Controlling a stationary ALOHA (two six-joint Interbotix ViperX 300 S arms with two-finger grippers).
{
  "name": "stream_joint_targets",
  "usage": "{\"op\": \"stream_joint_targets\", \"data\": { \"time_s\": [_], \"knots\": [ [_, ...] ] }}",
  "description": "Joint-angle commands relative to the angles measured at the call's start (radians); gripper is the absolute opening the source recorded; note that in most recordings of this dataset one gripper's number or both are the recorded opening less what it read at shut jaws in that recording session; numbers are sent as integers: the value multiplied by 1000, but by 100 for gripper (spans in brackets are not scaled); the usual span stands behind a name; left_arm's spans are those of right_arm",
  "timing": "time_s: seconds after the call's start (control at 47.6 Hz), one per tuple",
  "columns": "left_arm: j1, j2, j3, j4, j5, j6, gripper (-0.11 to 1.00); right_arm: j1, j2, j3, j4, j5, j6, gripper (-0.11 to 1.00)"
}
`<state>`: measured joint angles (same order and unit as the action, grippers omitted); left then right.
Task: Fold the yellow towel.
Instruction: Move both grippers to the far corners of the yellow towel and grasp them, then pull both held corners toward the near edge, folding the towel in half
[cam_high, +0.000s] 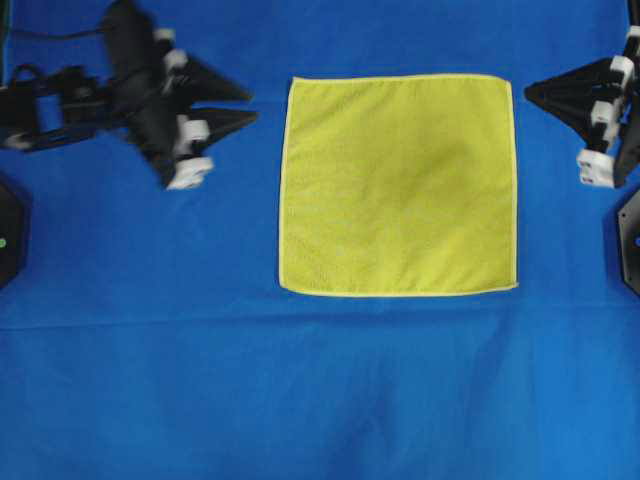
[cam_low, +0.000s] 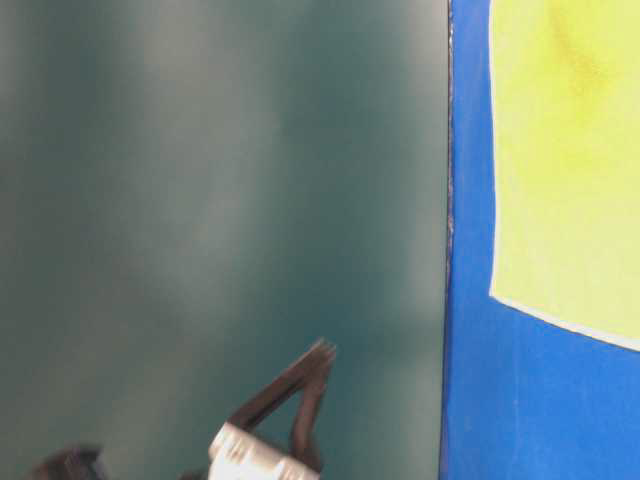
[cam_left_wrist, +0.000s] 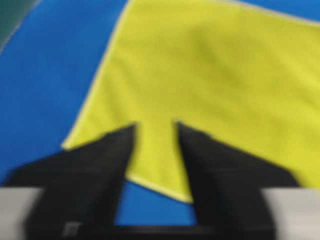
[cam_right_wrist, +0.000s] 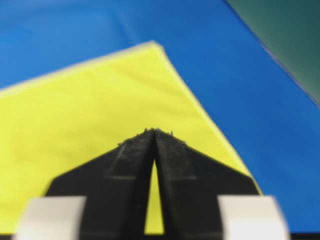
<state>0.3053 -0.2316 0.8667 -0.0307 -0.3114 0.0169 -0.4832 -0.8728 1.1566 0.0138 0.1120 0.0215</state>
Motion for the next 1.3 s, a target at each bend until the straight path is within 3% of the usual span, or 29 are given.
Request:
{"op": "stream_joint_targets", "data": {
  "time_s": [0.0, 0.105, 0.168, 0.294, 0.546, 0.965, 1.133, 1.217, 1.28],
  "knots": [
    [37, 74, -74, 0, 3, 0, 52, -51, 46, -9, -15, 2, -2, 26],
    [83, 156, -140, -2, 35, 0, 78, -114, 130, -11, -40, 2, -5, 57],
    [117, 206, -178, 0, 63, 0, 86, -146, 190, -15, -55, -3, -5, 65],
    [149, 282, -224, -2, 71, 0, 84, -196, 324, -37, -80, -28, -5, 60],
    [156, 445, -298, 0, 44, -2, 84, -242, 604, -86, -106, -129, -8, 60],
    [204, 584, -354, -2, 37, -9, 82, -331, 810, -133, -132, -236, -12, 59],
    [198, 592, -351, 2, 55, 2, 71, -342, 842, -138, -155, -245, -15, 53],
    [196, 594, -345, 2, 63, 2, 49, -342, 841, -135, -160, -236, -15, 36],
    [193, 591, -339, 2, 63, 2, 31, -341, 839, -135, -163, -224, -14, 16]
  ]
}}
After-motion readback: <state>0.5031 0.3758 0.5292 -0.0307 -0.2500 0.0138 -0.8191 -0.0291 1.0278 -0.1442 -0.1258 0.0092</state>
